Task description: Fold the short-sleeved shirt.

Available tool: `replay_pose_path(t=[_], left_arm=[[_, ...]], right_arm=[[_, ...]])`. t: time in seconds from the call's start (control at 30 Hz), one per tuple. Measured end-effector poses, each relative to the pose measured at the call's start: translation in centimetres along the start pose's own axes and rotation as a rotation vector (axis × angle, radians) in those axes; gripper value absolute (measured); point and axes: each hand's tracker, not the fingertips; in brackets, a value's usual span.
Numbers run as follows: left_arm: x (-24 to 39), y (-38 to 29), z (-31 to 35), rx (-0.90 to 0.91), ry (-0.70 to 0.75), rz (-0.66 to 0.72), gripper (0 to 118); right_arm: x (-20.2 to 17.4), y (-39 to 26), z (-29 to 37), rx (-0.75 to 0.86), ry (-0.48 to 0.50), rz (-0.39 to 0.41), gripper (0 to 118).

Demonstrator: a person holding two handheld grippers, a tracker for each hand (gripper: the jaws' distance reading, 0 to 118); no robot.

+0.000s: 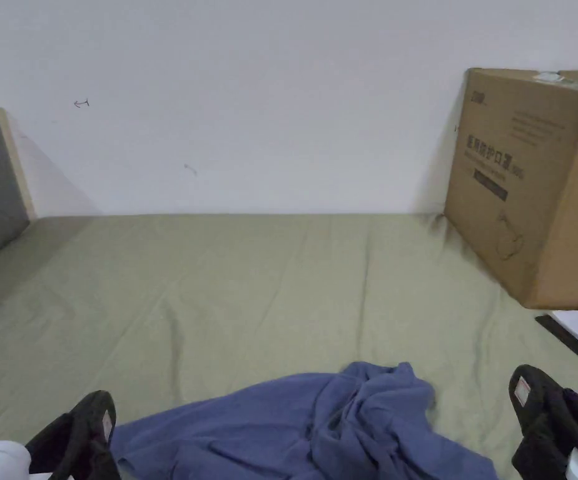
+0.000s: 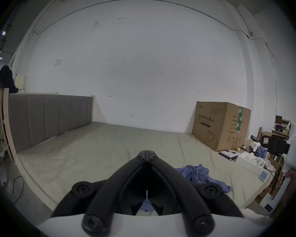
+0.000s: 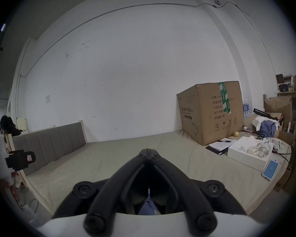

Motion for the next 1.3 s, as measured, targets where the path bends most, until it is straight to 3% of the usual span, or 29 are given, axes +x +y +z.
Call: replay_pose_path(t=[0.17,0.27,0.37,0.43,0.5,0.6,0.63,0.7,0.77,0.8,0.83,0.93,1.03,1.07,1.13,1.2,1.3], left_arm=[[-0.2,0.5,-0.4,-0.015,0.032,-0.043,0],[-2.0,2.7,-3.7,-0.133,-0.008,0.07,0],[-5.6,4.6,-11.9,-0.501,0.03,0.209,0],[-9.8,3.1,-19.7,-0.852,-0.095,0.379,0],[-11.8,0.4,-24.0,-0.974,-0.066,0.432,0],[-12.4,-2.8,-28.6,-1.03,0.147,0.151,4],[-12.8,-3.9,-29.9,-1.039,0.181,0.104,16],[-13.4,-6.3,-32.0,-1.07,0.173,0.134,59],[-13.7,-8.1,-33.5,-1.083,0.168,0.166,94],[-13.2,-8.5,-33.1,-1.087,0.158,0.178,107],[-13.0,-9.1,-33.6,-1.091,0.141,0.188,110],[-11.9,-10.4,-33.8,-1.087,0.112,0.168,110],[-10.7,-11.5,-34.2,-1.169,0.11,0.029,108],[-10.5,-11.7,-34.3,-1.168,0.105,-0.036,100],[-9.3,-11.2,-32.8,-1.051,0.111,-0.111,60],[-8.8,-10.7,-32.3,-0.986,0.029,-0.16,3],[-8.0,-10.4,-30.9,-0.94,-0.046,-0.196,3]], right_arm=[[-0.5,0.4,-0.4,-0.039,0.026,0.008,0],[-0.4,0.6,-0.5,-0.053,0.043,-0.012,0],[-0.4,0.8,-0.9,-0.115,0.135,-0.045,0],[-0.5,0.6,-1.2,-0.128,0.15,-0.051,0],[-0.6,0.2,-1.7,-0.148,0.164,-0.062,0],[-0.7,-0.9,-2.9,-0.202,0.172,-0.068,0],[-0.7,-1.4,-3.4,-0.228,0.168,-0.063,0],[-0.5,-2.3,-4.4,-0.278,0.152,-0.059,0],[-0.2,-2.9,-5.0,-0.301,0.154,-0.088,0],[0.0,-3.3,-5.4,-0.314,0.158,-0.096,0],[0.1,-3.6,-5.8,-0.326,0.159,-0.097,0],[0.1,-4.5,-6.9,-0.354,0.151,-0.089,0],[0.0,-5.2,-7.7,-0.378,0.158,-0.101,0],[0.0,-5.4,-8.0,-0.382,0.159,-0.102,0],[-0.3,-5.6,-8.6,-0.382,0.106,-0.053,0],[-0.1,-5.6,-9.6,-0.365,0.077,-0.044,0],[1.5,-4.8,-13.6,-0.418,0.095,-0.037,0]])
